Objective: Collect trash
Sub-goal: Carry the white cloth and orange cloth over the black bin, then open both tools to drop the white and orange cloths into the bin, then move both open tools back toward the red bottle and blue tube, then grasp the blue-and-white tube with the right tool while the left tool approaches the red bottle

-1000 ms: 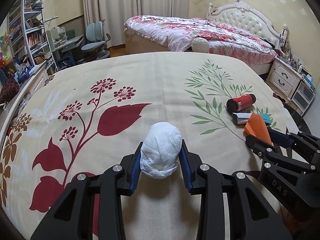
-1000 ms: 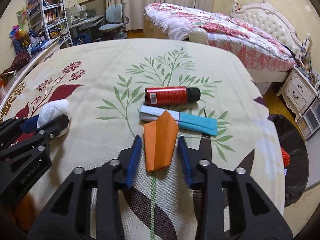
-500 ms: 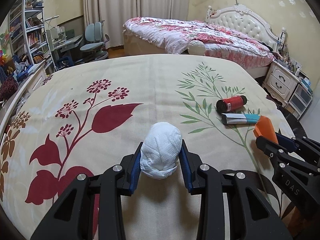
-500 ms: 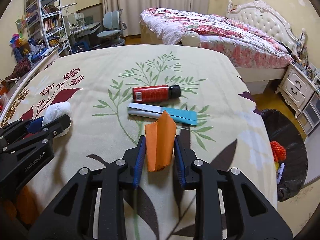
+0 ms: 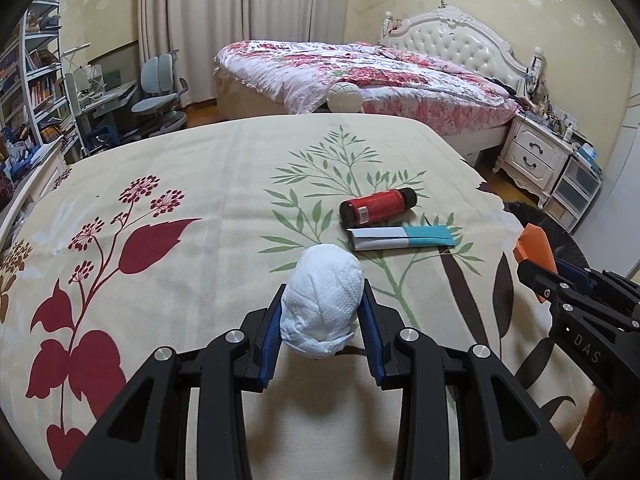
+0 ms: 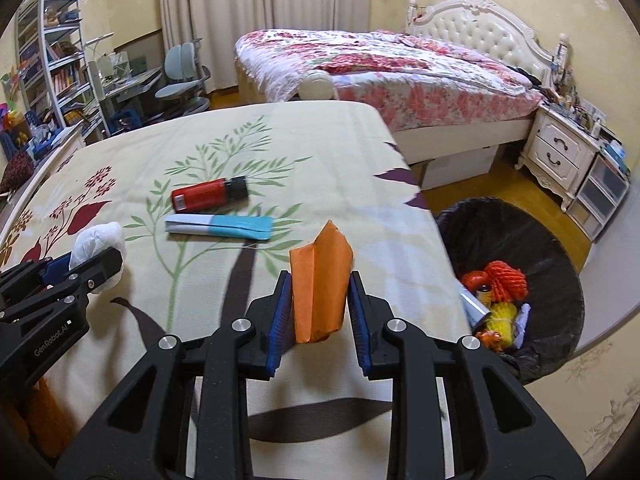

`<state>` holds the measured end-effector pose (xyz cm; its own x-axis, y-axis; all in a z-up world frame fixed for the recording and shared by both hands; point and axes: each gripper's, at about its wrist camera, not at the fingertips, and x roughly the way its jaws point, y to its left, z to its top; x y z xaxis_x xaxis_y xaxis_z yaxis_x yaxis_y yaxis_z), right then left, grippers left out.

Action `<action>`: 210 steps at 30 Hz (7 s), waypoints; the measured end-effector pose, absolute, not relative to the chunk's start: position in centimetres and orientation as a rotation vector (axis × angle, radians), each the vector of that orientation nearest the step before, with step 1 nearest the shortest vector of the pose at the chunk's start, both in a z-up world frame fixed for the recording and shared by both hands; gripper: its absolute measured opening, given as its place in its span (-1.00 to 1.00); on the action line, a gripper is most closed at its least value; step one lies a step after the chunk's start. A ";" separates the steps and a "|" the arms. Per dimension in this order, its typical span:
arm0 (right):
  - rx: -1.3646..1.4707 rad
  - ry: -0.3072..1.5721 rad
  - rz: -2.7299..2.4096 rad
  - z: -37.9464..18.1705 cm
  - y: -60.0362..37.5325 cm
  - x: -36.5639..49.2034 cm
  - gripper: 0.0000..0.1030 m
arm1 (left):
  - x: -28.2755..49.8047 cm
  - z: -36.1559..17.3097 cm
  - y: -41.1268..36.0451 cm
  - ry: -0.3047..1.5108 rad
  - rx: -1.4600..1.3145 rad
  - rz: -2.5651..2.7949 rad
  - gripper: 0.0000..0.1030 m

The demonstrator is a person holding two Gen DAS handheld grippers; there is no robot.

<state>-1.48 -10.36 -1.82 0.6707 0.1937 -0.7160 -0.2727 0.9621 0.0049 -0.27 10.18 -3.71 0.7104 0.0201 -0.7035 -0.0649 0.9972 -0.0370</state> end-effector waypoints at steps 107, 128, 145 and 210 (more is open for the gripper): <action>0.014 0.781 0.093 -2.7 -19.0 2.2 0.19 | 4.5 -2.3 3.2 0.748 0.042 0.016 0.58; -0.082 0.838 0.277 -3.5 -7.9 7.3 0.29 | 2.5 -4.8 11.7 0.823 -0.046 0.155 0.58; -0.127 0.888 0.302 -4.5 -7.3 3.1 0.31 | 0.9 -4.8 14.8 0.833 -0.076 0.204 0.58; -0.103 0.873 0.308 -4.4 -9.7 5.6 -0.62 | 8.2 -4.8 7.5 0.826 0.103 0.030 0.58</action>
